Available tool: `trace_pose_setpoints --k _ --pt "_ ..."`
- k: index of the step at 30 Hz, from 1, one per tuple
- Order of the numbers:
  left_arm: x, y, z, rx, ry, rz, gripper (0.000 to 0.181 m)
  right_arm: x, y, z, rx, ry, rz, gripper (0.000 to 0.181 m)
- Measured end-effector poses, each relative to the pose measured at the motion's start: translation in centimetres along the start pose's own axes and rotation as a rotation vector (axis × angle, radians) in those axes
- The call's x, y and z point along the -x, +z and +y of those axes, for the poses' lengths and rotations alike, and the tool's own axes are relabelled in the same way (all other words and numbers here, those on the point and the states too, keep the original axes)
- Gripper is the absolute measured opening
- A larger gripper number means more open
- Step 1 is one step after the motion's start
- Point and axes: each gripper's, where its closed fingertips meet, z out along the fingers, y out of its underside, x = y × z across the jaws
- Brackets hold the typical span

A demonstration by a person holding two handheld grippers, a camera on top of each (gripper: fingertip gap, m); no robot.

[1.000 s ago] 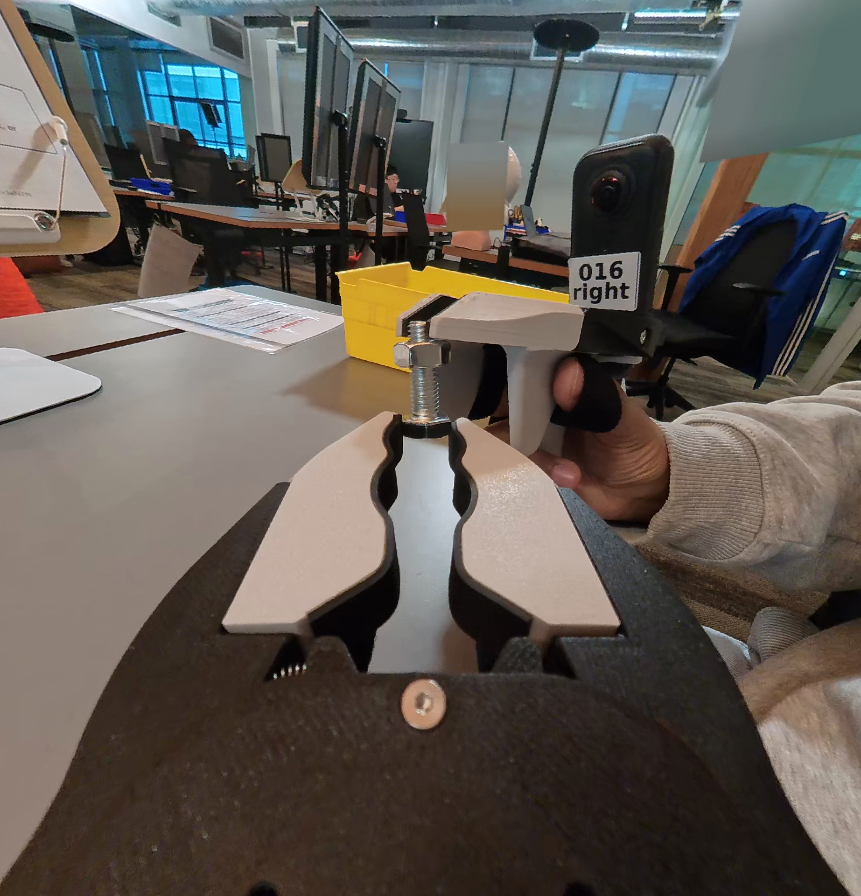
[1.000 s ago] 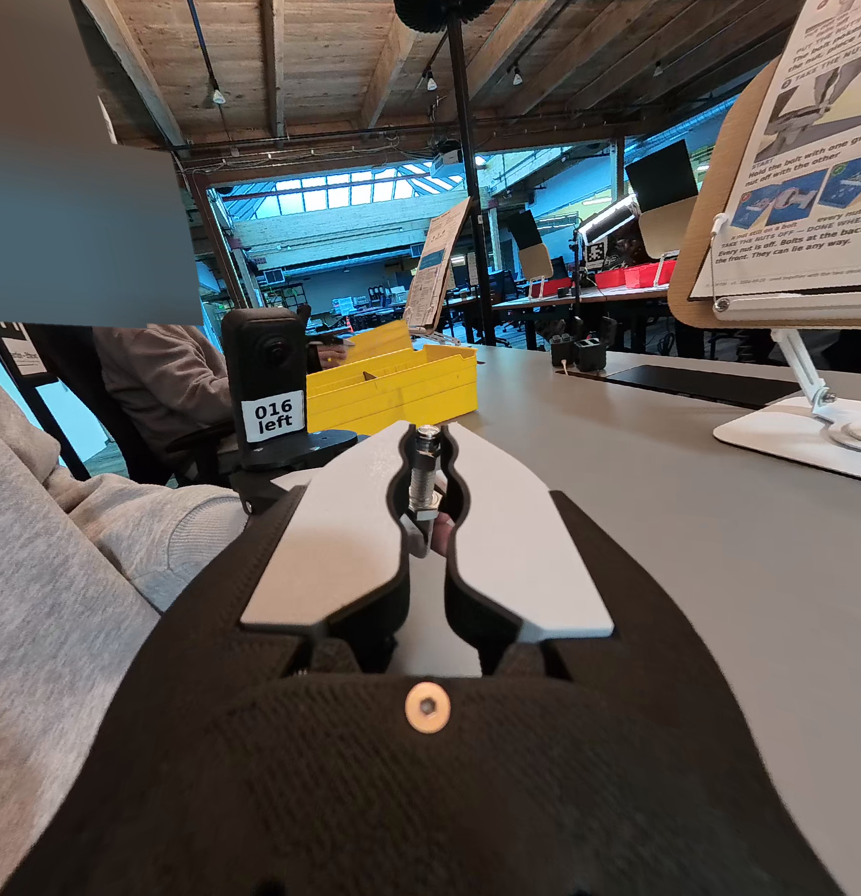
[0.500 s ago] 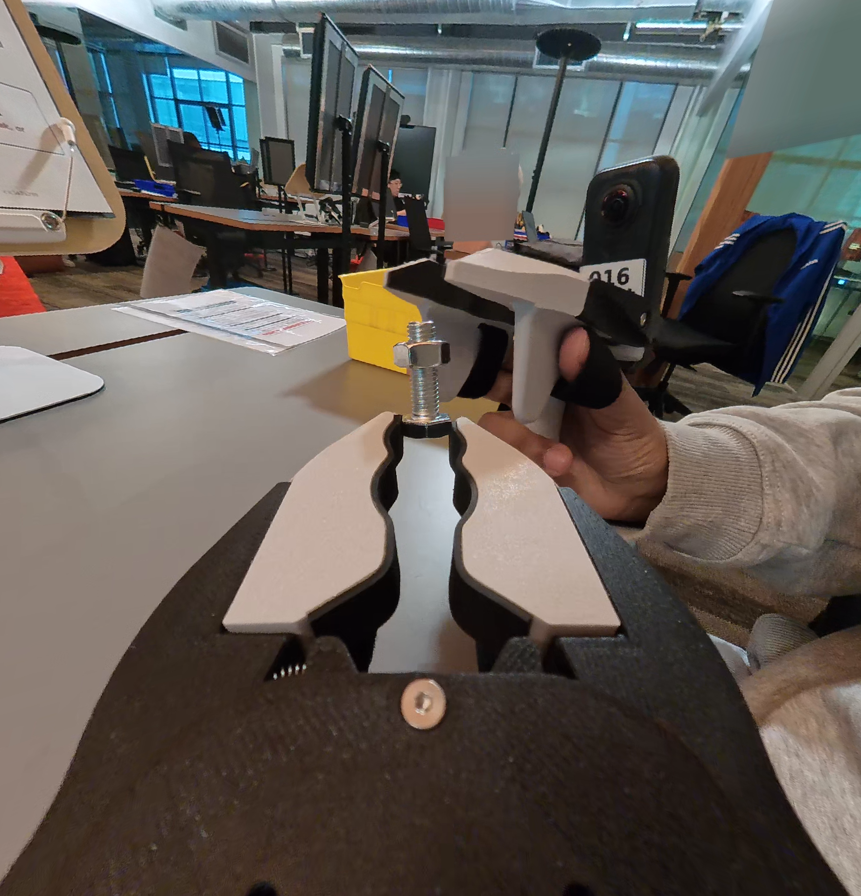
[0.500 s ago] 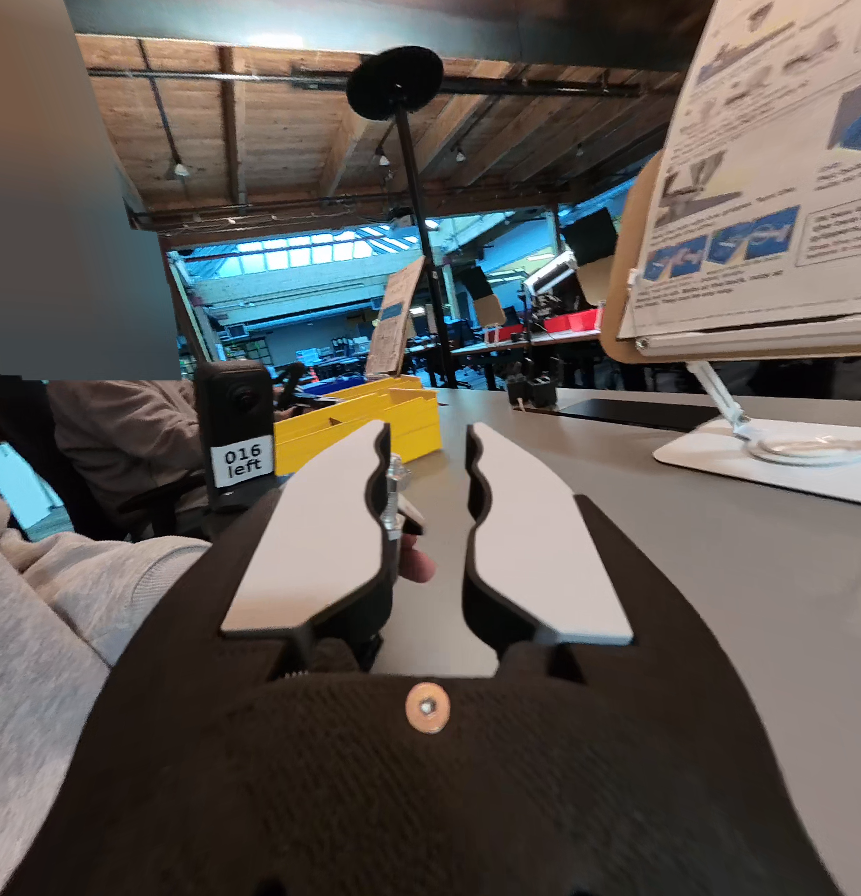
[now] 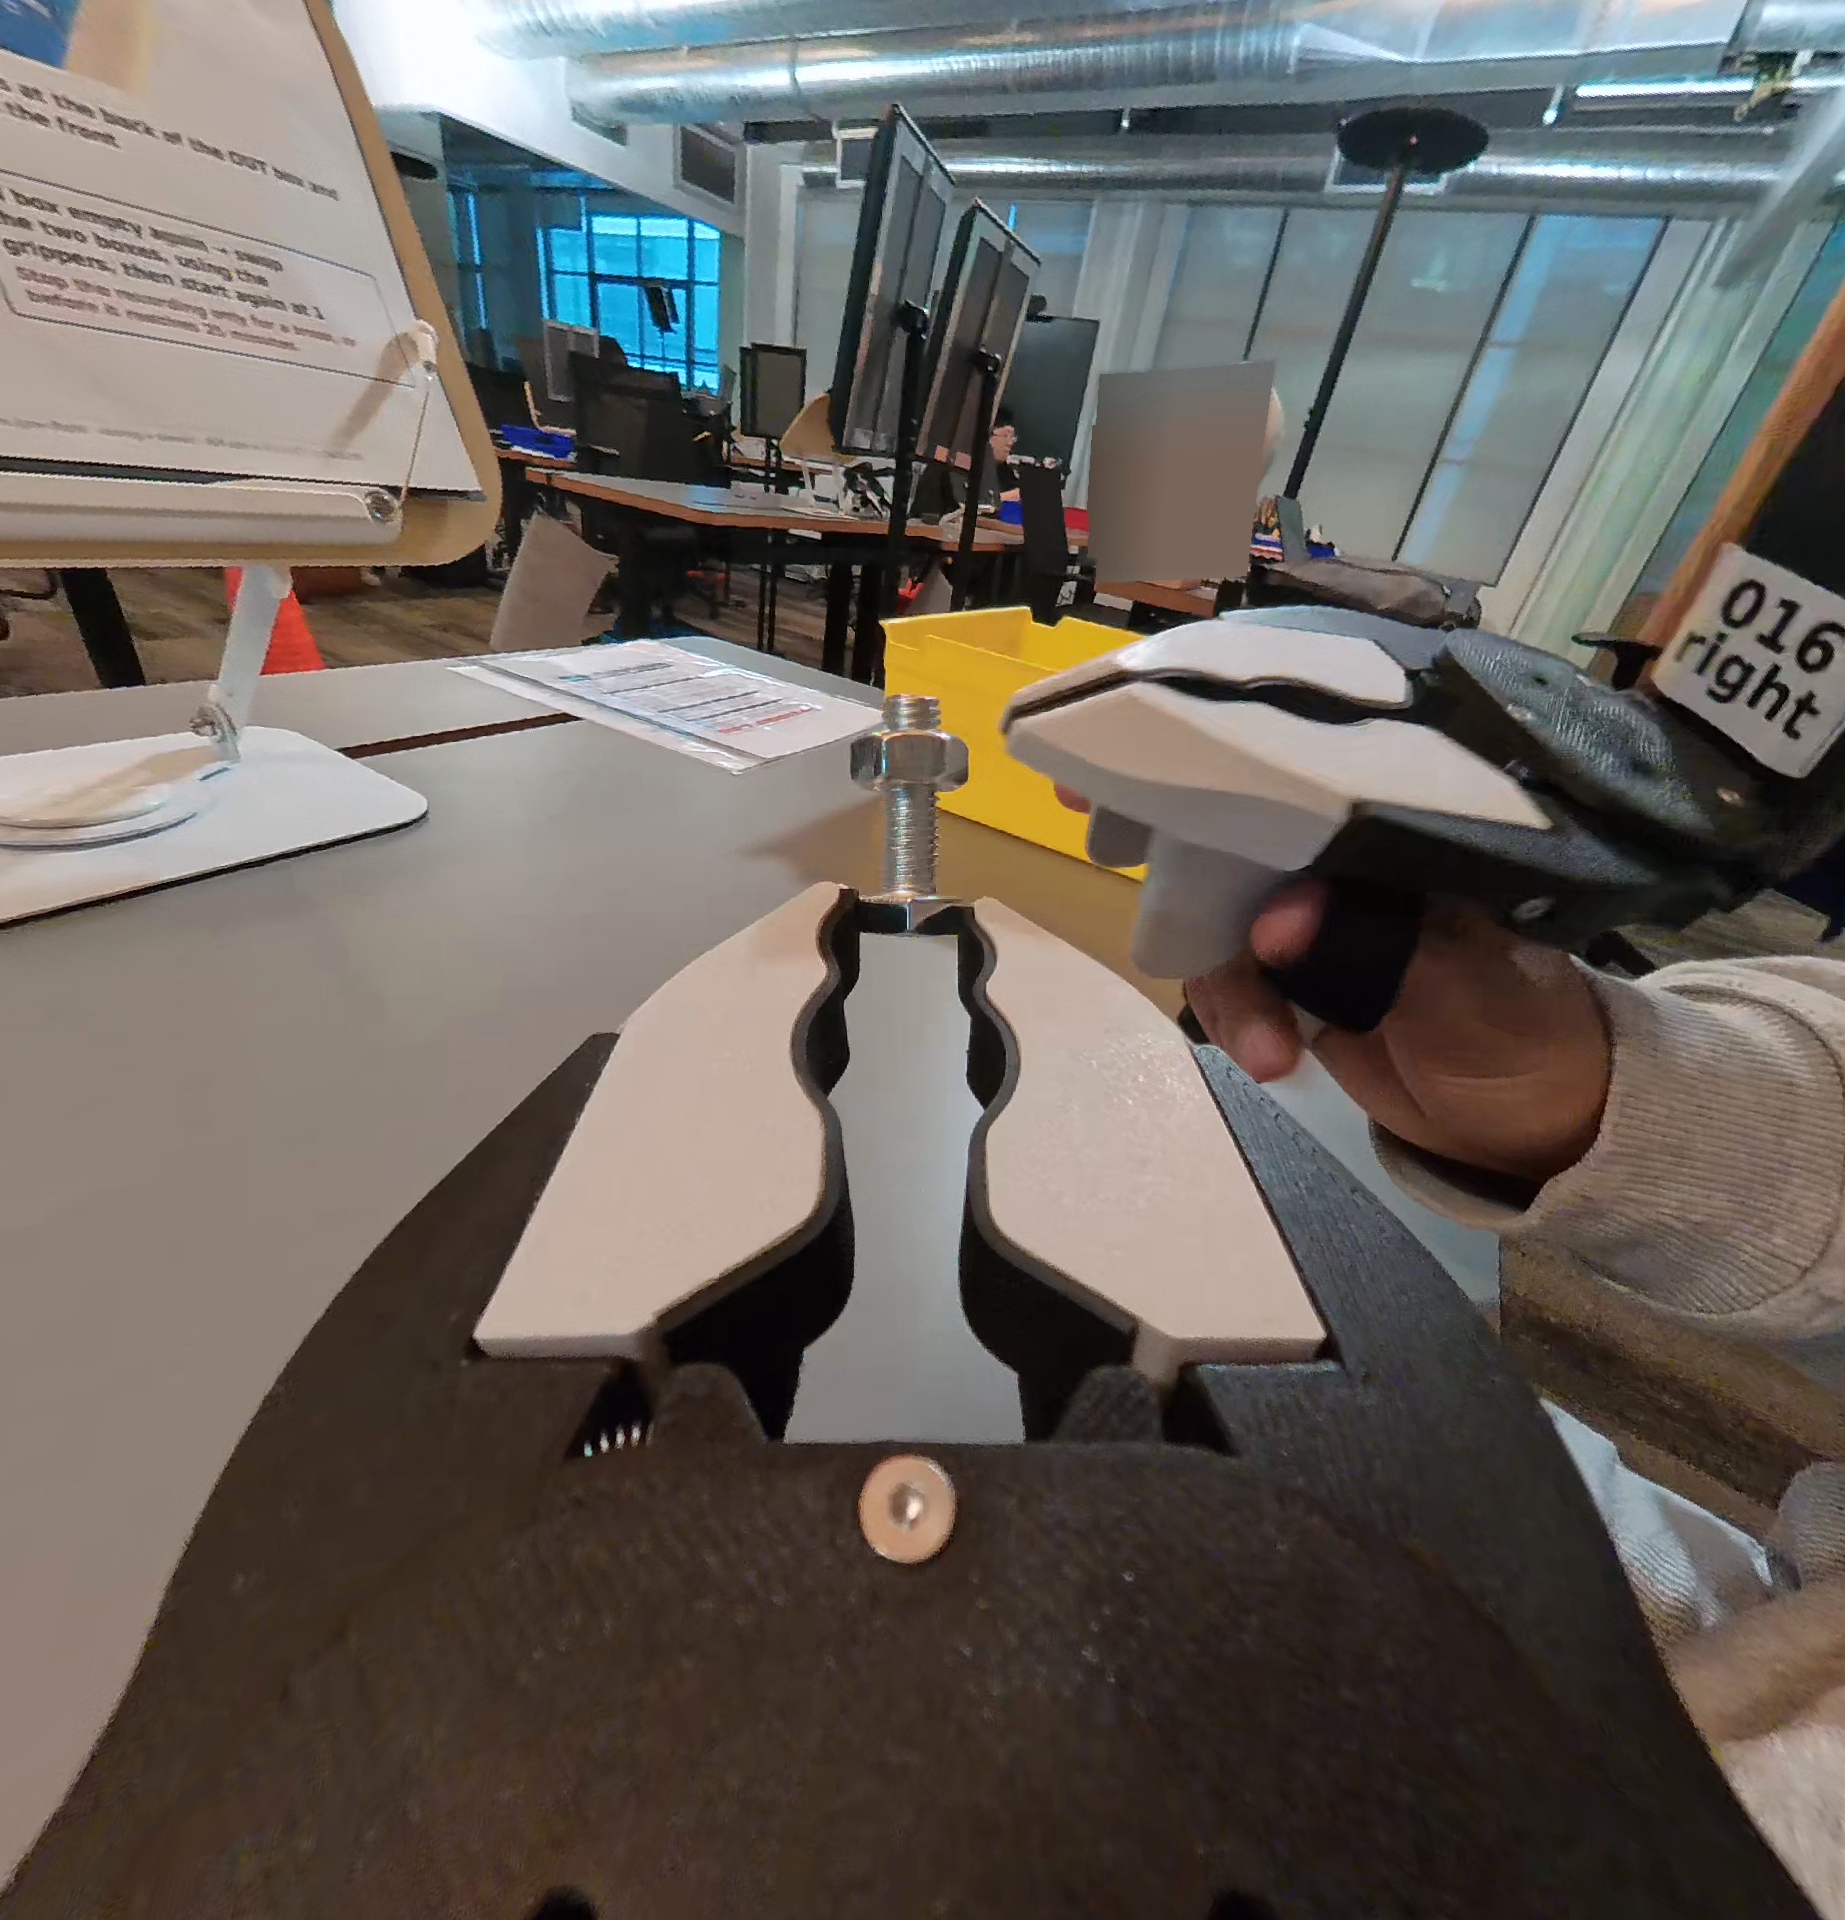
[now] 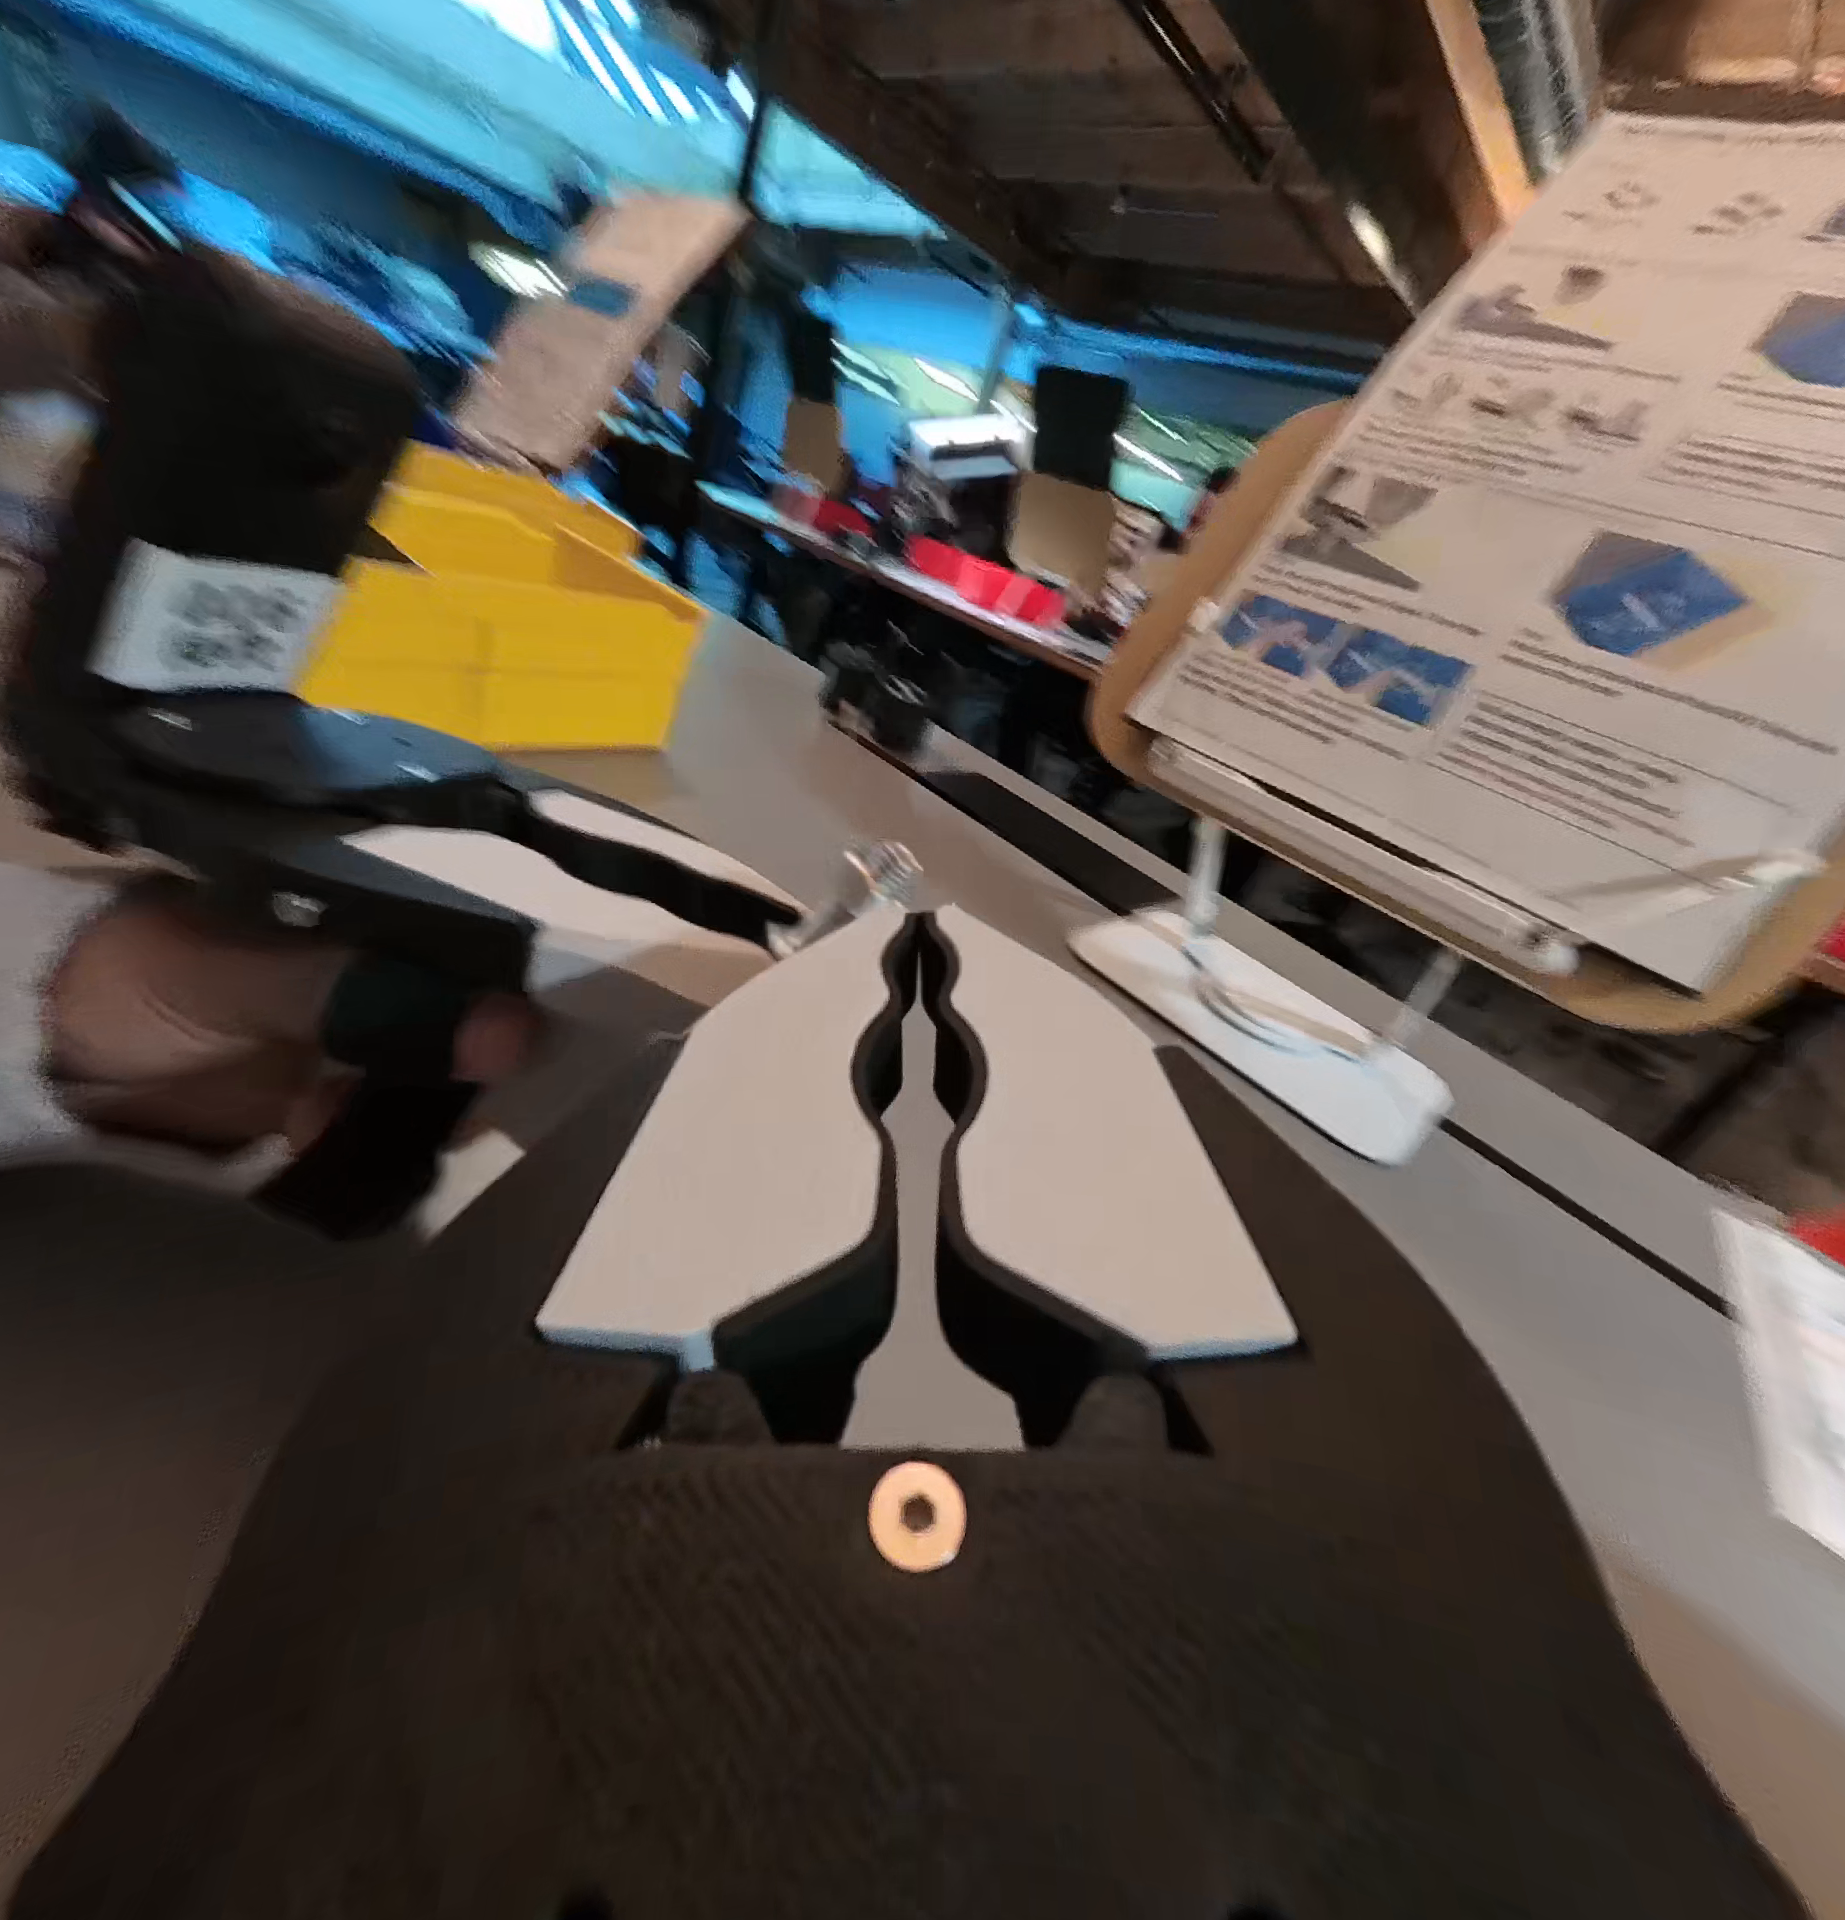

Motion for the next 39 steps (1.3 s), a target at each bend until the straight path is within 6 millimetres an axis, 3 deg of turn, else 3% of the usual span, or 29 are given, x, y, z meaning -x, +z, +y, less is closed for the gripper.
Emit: trace_pose_setpoints --k 3,6,10,12,14,15,18,23,26,29,34,36,39 --pt "0.5 -0.2 -0.2 -0.013 -0.015 -0.027 0.019 -1.6 0.6 1.9 0.138 -0.067 0.129 0.0" --pt "0.9 -0.3 -0.4 -0.021 -0.007 -0.05 0.019 -1.9 0.5 2.1 0.139 -0.027 0.114 0.0" --pt "0.9 -0.1 -0.1 -0.005 0.004 -0.057 0.018 -2.7 0.3 3.1 0.138 -0.102 0.135 0.0" --pt "-0.1 -0.3 -1.1 -0.064 0.006 -0.001 0.018 -2.3 0.3 2.9 0.123 -0.106 0.115 0.0" --pt "-0.5 -0.4 -1.4 -0.075 0.046 -0.002 0.014 -1.8 0.2 2.2 0.087 -0.082 0.1 0.0" --pt "-0.8 -0.4 -1.5 -0.078 0.081 -0.002 0.0 -1.8 0.2 2.0 0.077 -0.063 0.1 0.0" --pt "-0.8 -0.3 -1.4 -0.074 0.063 -0.002 0.0 -2.8 -0.1 2.1 0.068 0.0 0.124 0.0" --pt "0.9 -0.8 -1.9 -0.101 -0.061 -0.019 0.0 -4.2 -0.4 3.0 0.065 0.176 0.123 0.0" --pt "3.3 -1.6 -2.2 -0.124 -0.14 -0.073 0.0 -4.1 -0.2 3.7 0.084 0.205 0.108 0.0" --pt "7.5 -3.2 -2.1 -0.102 -0.178 -0.187 0.001 -3.7 0.0 3.8 0.088 0.204 0.088 0.0" --pt "14.4 -6.5 1.0 0.111 -0.204 -0.414 0.029 -2.9 0.3 4.0 0.09 0.2 0.054 0.0" --pt "15.4 -7.0 2.7 0.22 -0.249 -0.452 0.036 -2.7 0.4 4.0 0.09 0.211 0.044 0.0" --pt "14.7 -6.5 4.7 0.355 -0.292 -0.446 0.047 -2.4 0.5 4.1 0.091 0.214 0.035 0.0"
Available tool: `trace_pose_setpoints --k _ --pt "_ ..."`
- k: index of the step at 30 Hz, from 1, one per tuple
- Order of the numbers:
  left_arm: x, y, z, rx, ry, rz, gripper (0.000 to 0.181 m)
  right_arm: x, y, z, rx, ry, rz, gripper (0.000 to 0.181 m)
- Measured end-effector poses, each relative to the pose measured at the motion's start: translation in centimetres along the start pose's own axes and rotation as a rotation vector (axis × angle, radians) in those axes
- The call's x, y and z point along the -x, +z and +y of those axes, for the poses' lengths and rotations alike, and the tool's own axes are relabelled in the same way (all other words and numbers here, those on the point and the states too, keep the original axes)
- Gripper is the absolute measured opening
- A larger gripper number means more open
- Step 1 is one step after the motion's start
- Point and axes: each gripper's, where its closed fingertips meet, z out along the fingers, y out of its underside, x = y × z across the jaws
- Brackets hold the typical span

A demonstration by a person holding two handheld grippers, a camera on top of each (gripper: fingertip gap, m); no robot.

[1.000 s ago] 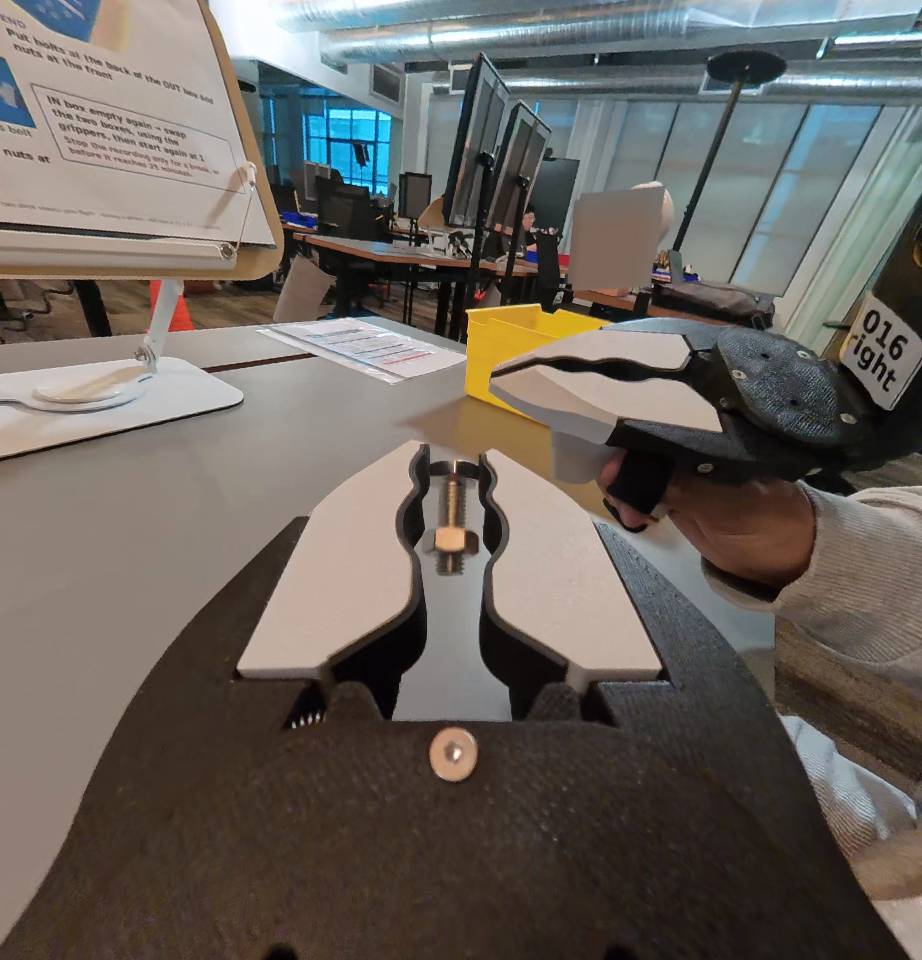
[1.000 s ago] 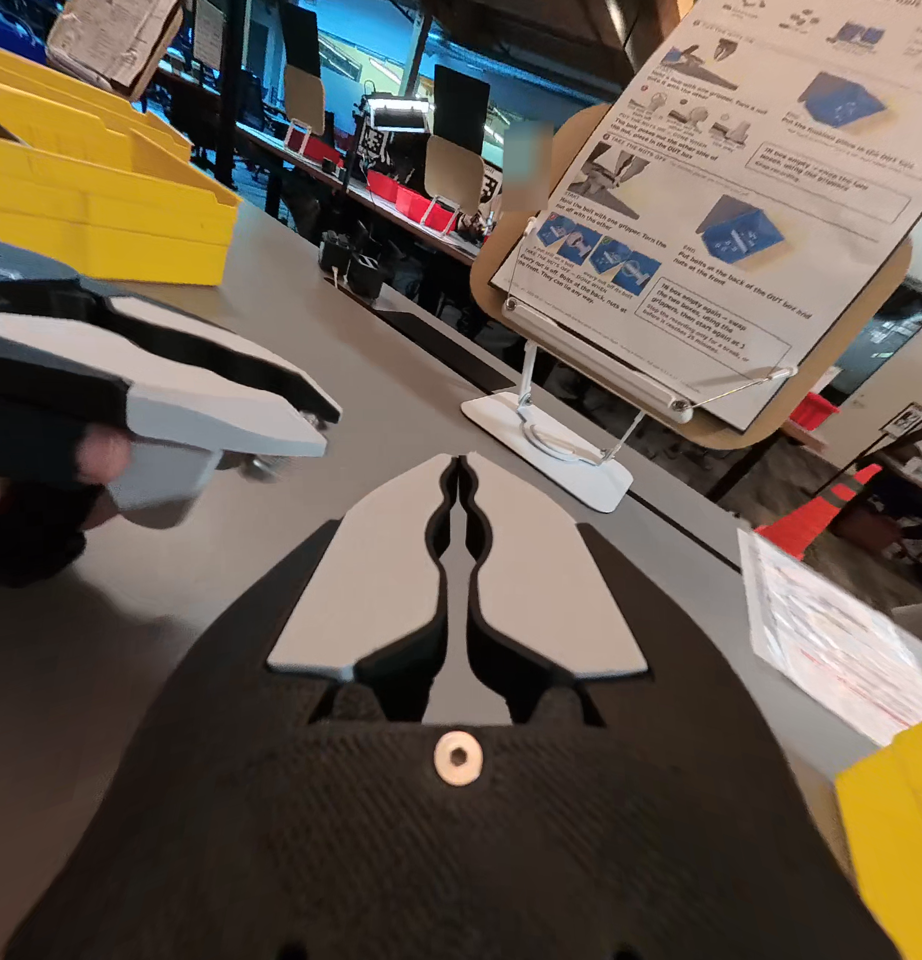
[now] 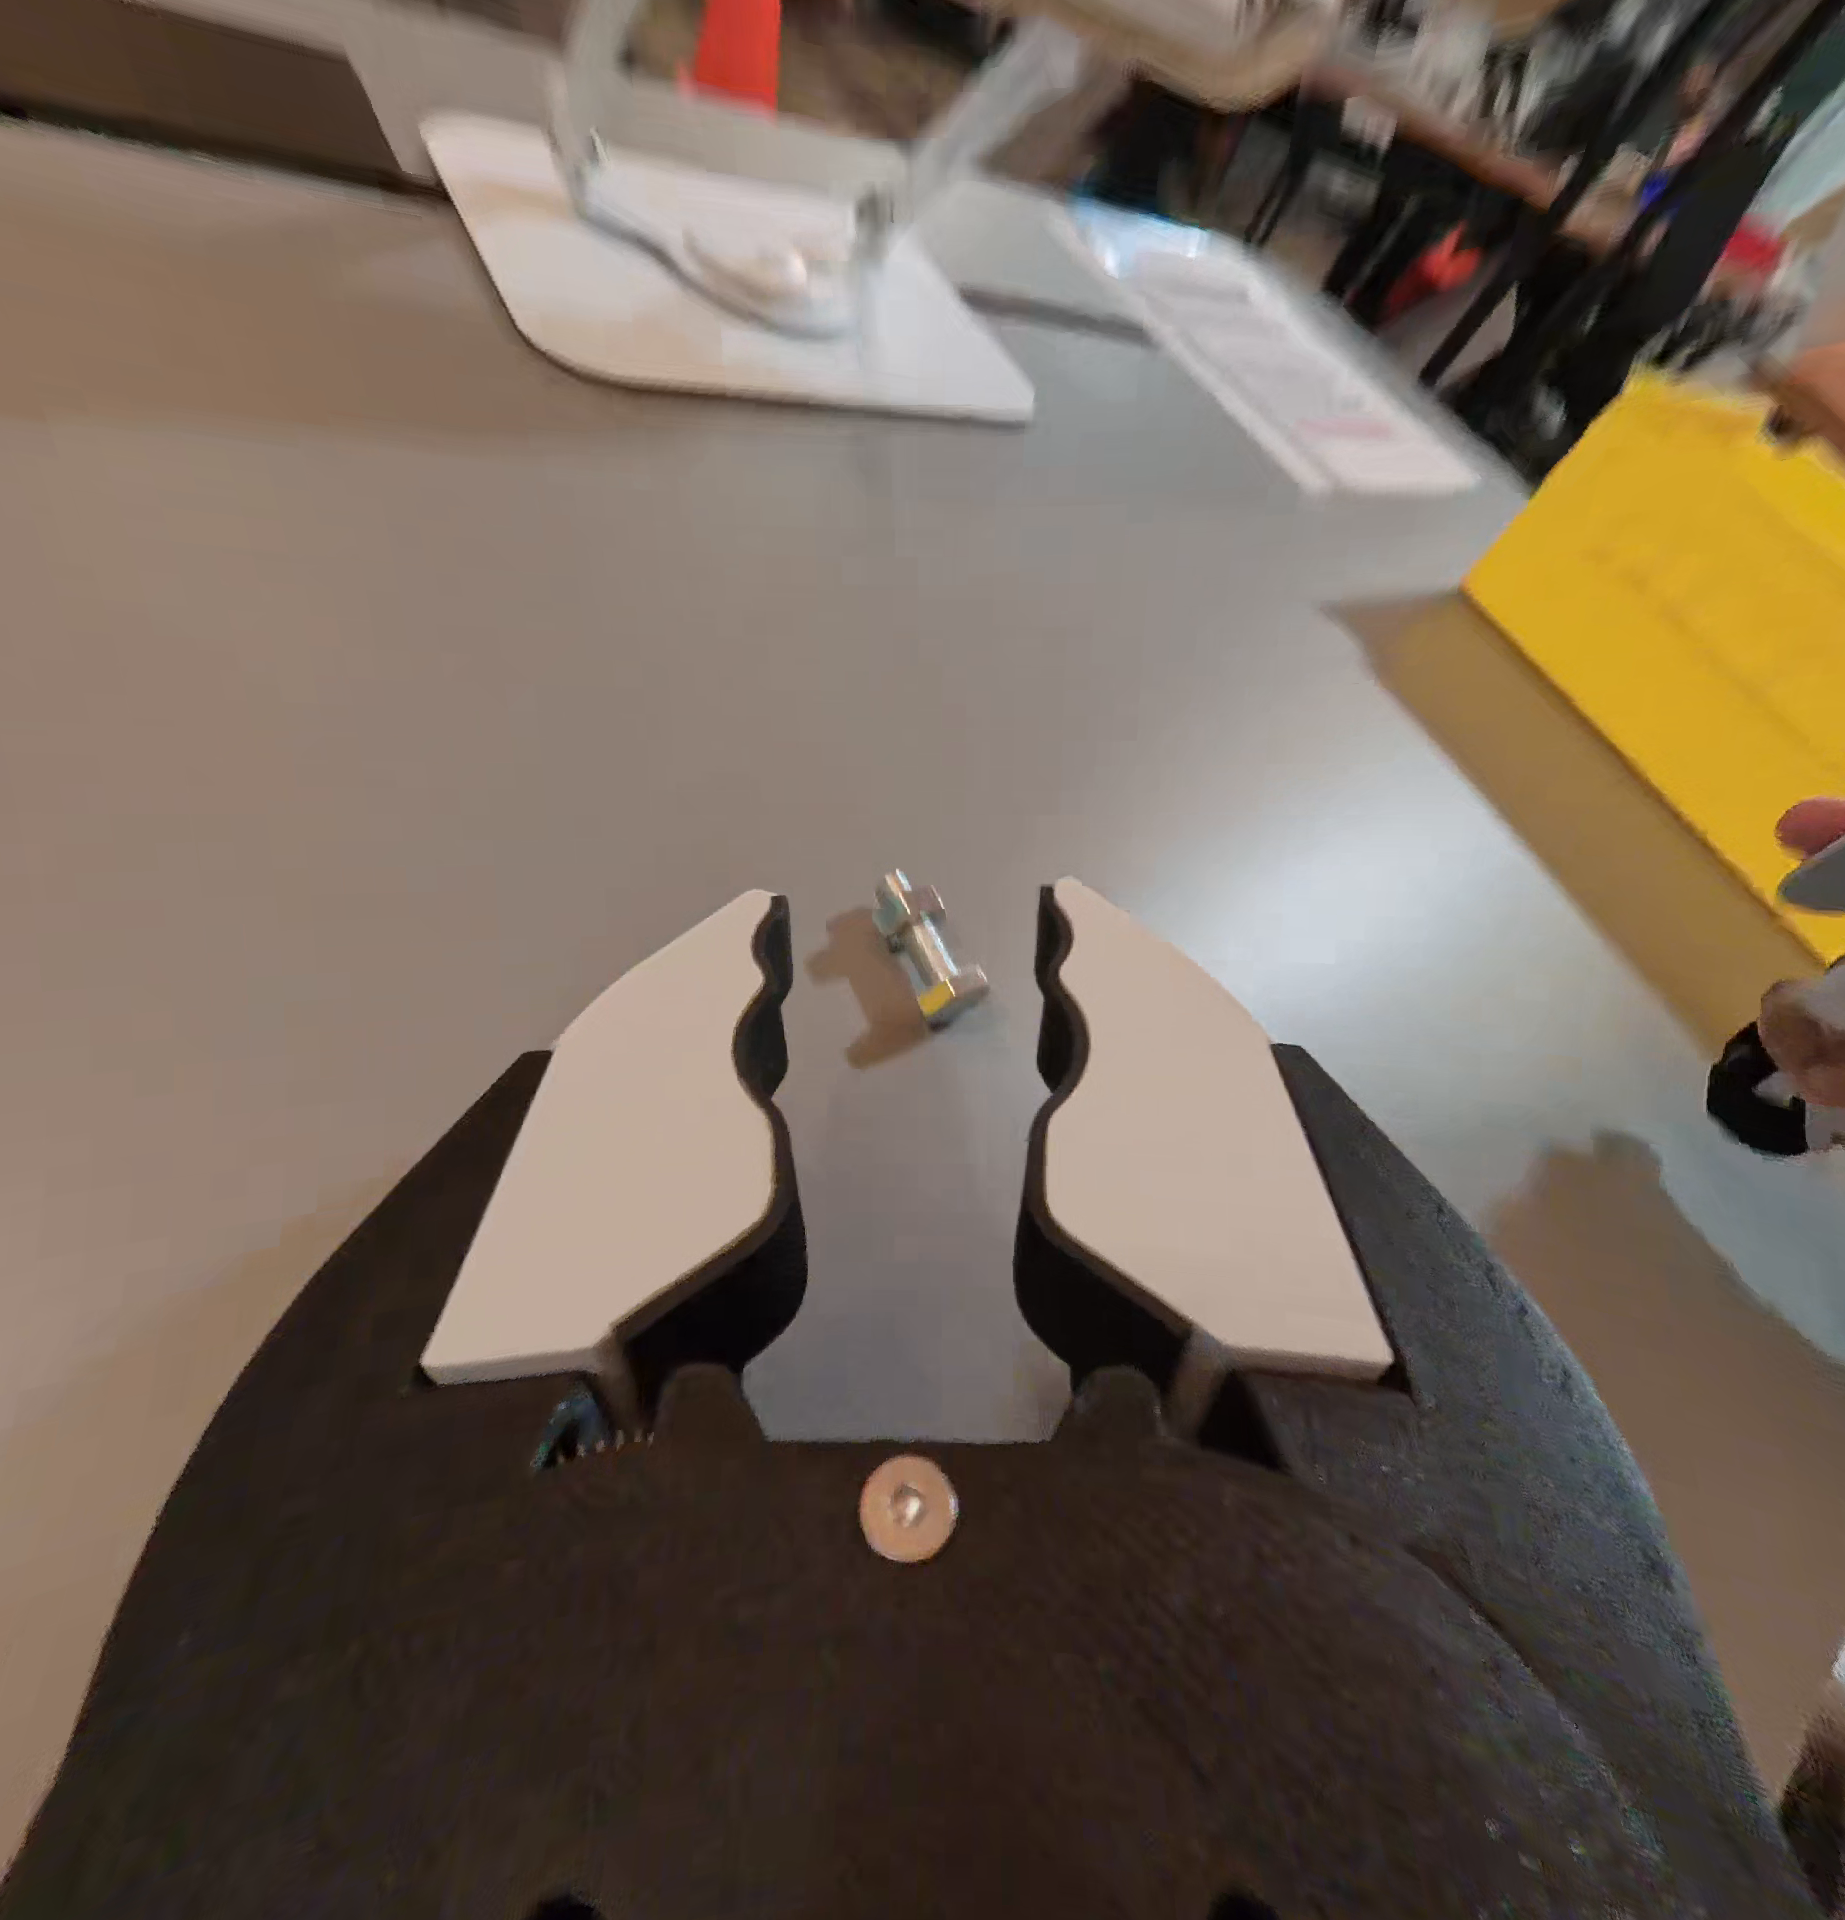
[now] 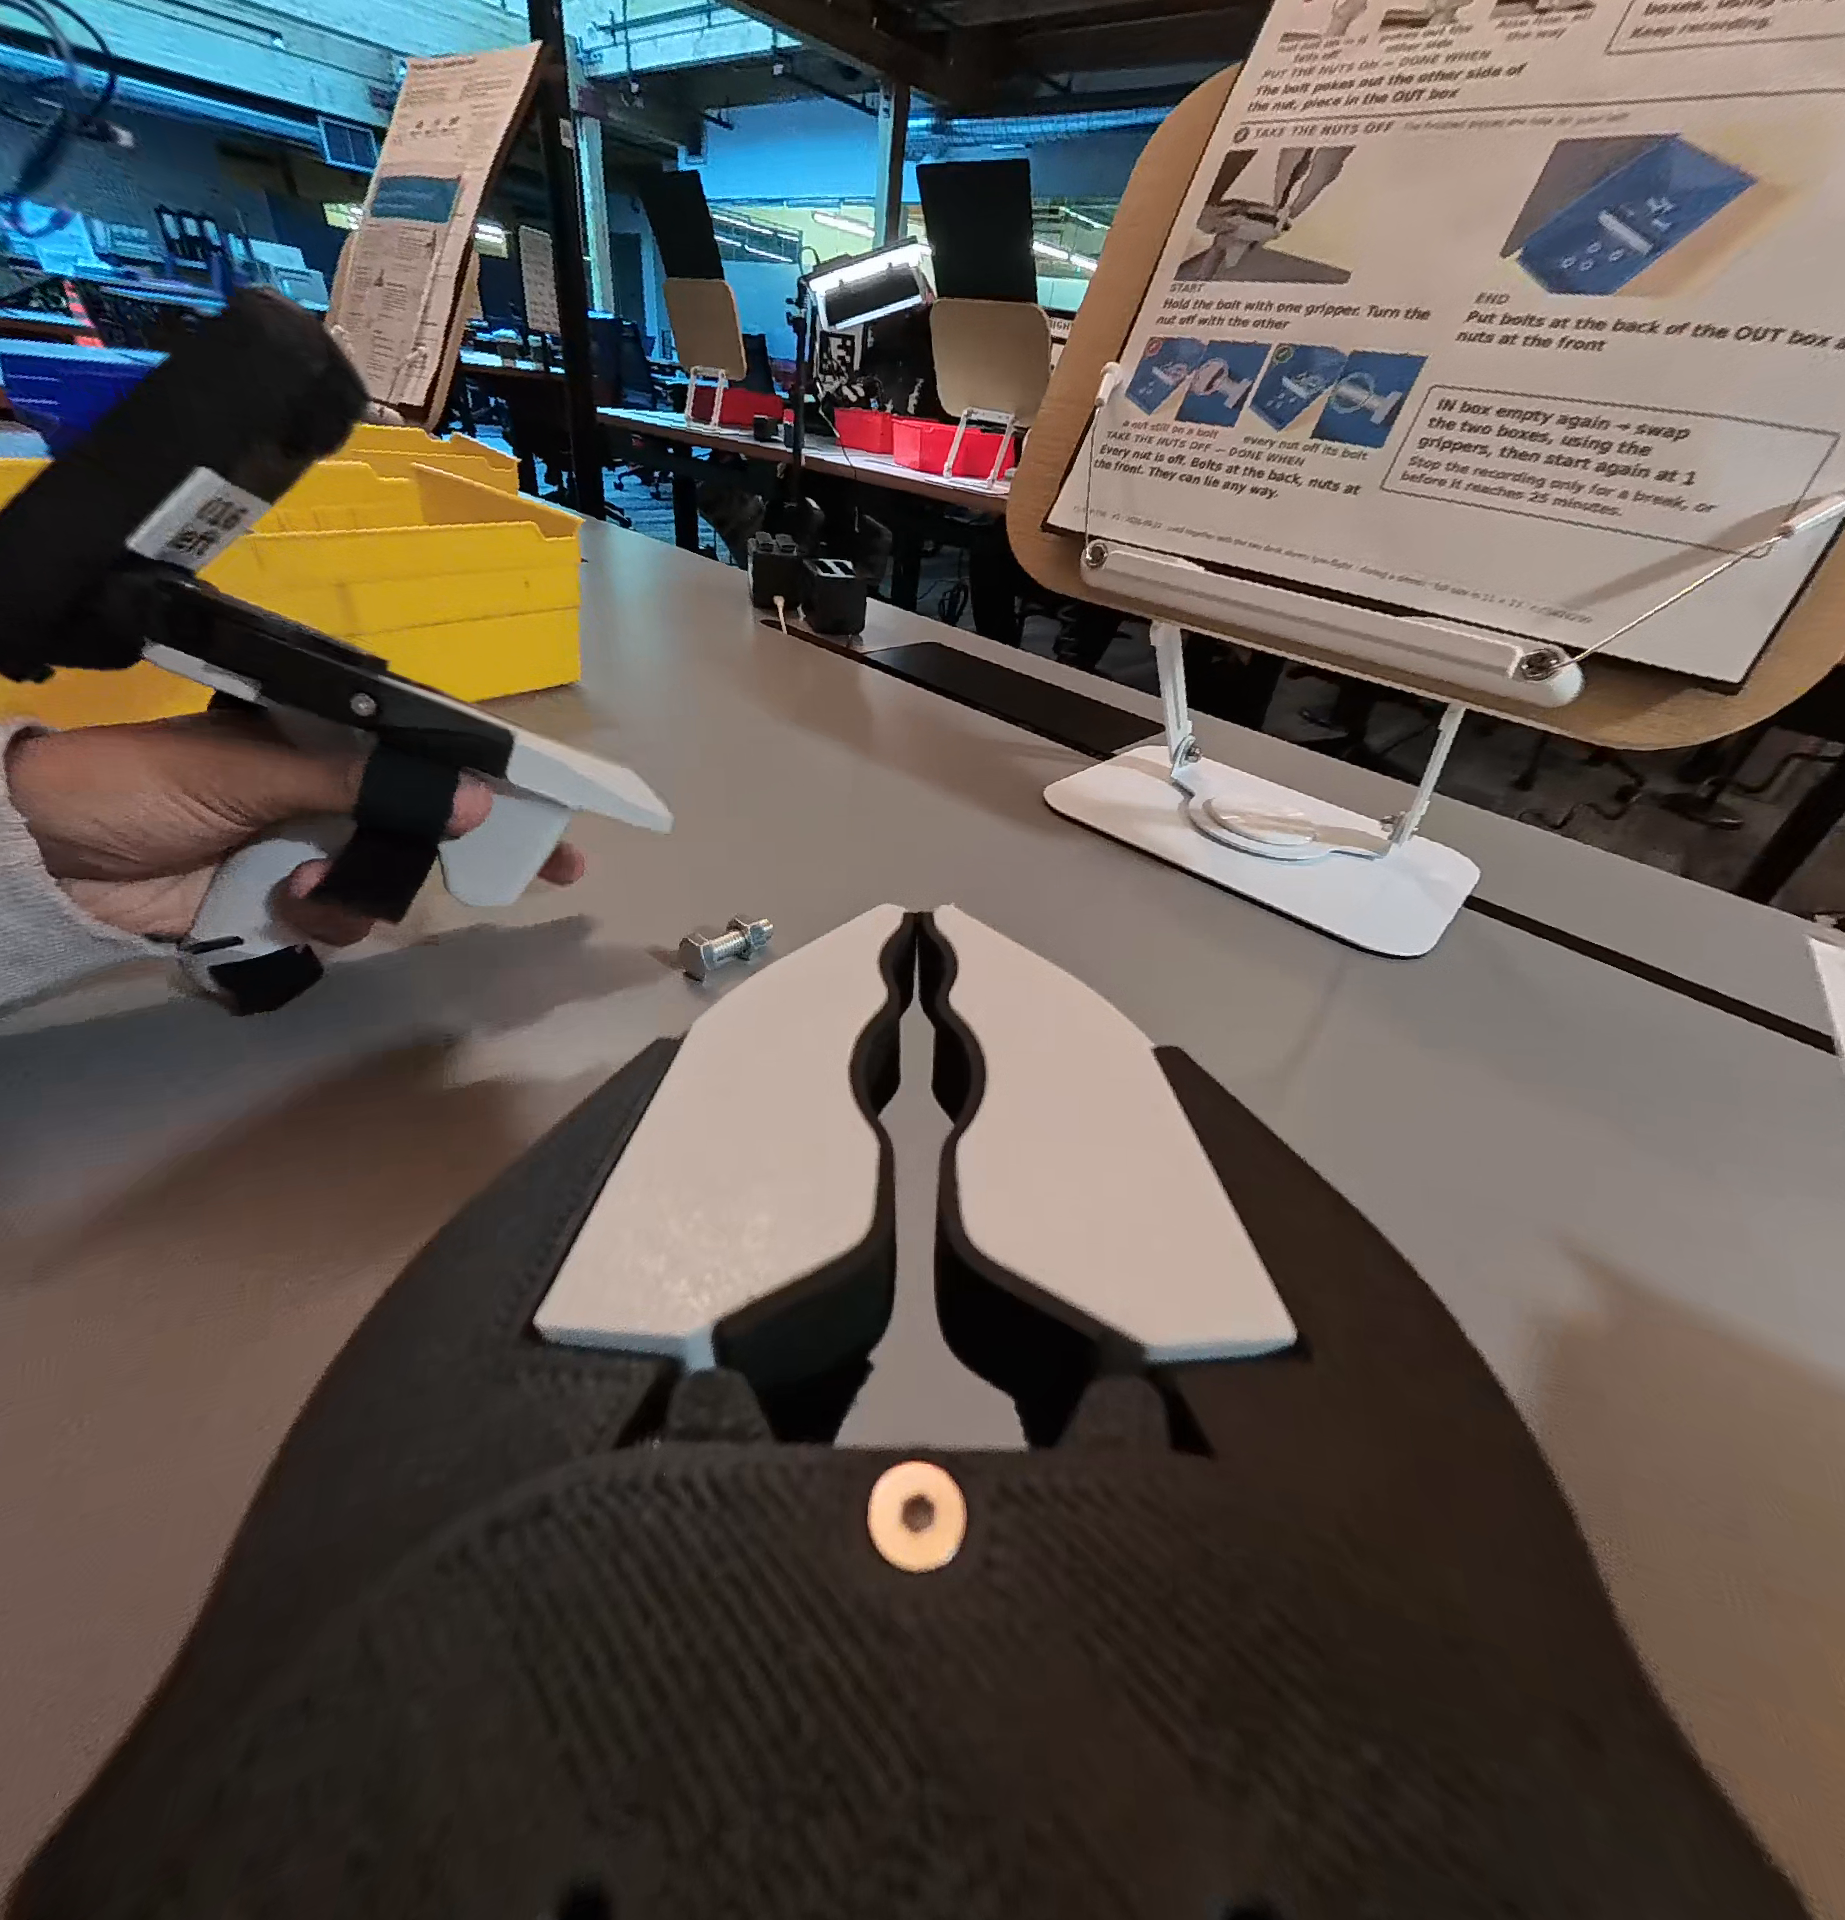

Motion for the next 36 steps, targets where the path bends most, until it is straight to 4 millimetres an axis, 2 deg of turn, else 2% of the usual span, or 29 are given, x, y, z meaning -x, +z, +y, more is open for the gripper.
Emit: trace_pose_setpoints --k 3,8,12,16,18,22,25,29,33,36 --pt "-0.8 1.2 2.3 0.177 0.115 -0.041 0.053 0.3 0.1 0.0 -0.003 -0.002 -0.006 0.0" --pt "-0.8 2.6 3.5 0.284 0.366 -0.182 0.045 0.8 0.3 0.1 0.003 -0.037 -0.014 0.0" --pt "-0.3 3.1 3.9 0.325 0.475 -0.266 0.04 1.2 0.3 0.0 0.004 -0.077 -0.019 0.0" --pt "-0.2 3.3 3.8 0.323 0.485 -0.277 0.029 1.7 0.4 0.1 0.008 -0.094 -0.03 0.0" --pt "0.0 3.2 3.7 0.318 0.524 -0.288 0.018 1.8 0.4 0.1 0.008 -0.098 -0.033 0.0" --pt "-0.3 2.9 3.7 0.299 0.58 -0.272 0.015 2.0 0.5 0.1 0.009 -0.107 -0.036 0.0" --pt "-1.2 2.4 2.5 0.199 0.598 -0.237 0.002 1.9 0.5 0.2 0.011 -0.106 -0.037 0.0" --pt "-2.5 1.3 0.9 0.069 0.506 -0.161 0.002 1.8 0.5 0.3 0.01 -0.058 -0.044 0.001" --pt "-2.3 1.3 1.8 0.116 0.443 -0.123 0.002 1.4 0.4 0.2 0.003 -0.012 -0.043 0.001" --pt "-2.5 1.1 1.4 0.082 0.467 -0.126 0.002 1.4 0.5 0.2 0.006 0.002 -0.046 0.001"
